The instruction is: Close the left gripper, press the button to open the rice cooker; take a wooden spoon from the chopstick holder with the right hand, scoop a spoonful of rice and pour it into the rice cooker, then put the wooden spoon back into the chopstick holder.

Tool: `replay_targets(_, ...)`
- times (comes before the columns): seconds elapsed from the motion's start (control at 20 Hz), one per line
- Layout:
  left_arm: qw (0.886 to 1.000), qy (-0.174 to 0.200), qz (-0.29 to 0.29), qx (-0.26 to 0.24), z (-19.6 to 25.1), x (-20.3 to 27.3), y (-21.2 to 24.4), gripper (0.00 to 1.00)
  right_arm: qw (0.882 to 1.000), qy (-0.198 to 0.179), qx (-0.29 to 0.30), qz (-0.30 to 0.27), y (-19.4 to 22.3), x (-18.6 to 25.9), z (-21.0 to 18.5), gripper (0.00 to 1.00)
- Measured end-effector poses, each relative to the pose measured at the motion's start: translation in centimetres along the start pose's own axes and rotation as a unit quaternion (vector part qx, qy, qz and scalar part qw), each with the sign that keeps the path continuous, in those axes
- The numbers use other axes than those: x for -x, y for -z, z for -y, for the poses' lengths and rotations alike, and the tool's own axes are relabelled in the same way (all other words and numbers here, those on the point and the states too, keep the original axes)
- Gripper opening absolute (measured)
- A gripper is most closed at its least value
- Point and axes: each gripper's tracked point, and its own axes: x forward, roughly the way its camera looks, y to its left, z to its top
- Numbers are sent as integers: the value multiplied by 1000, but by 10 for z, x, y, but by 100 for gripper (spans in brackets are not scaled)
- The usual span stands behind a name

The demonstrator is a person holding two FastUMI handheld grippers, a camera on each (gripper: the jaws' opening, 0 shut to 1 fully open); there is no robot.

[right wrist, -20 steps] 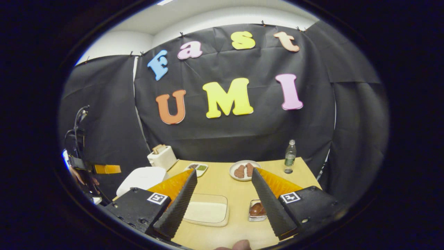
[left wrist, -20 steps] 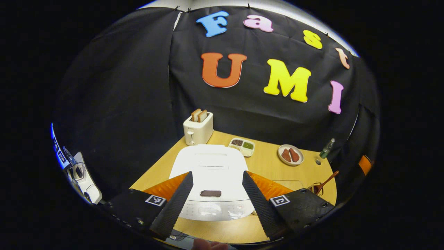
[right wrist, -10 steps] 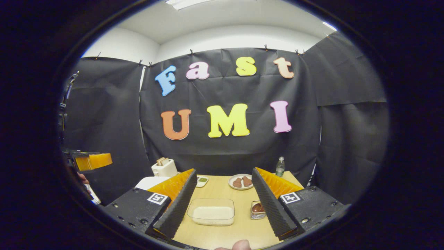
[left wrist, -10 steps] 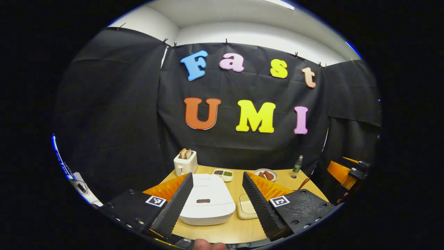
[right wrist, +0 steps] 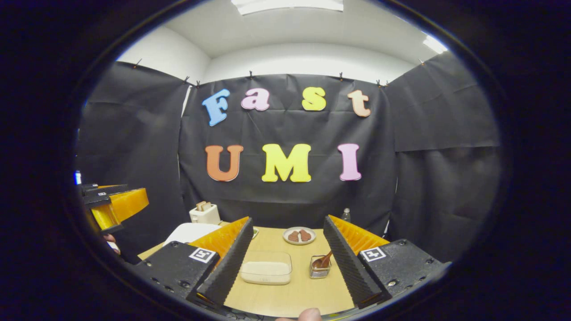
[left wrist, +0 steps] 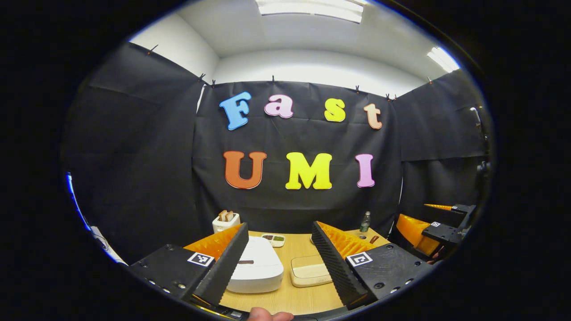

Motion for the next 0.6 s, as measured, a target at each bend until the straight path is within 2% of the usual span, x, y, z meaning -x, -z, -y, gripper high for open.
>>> replay_targets(0.45, 999, -31, 12, -17, -6, 3, -1, 93, 1000, 10, 2, -12, 9, -3, 23, 100)
replay_targets(0.6, 999, -19, 5, -30, 2, 1, 7, 93, 1000, 16, -1, -13, 12, 1, 25, 99)
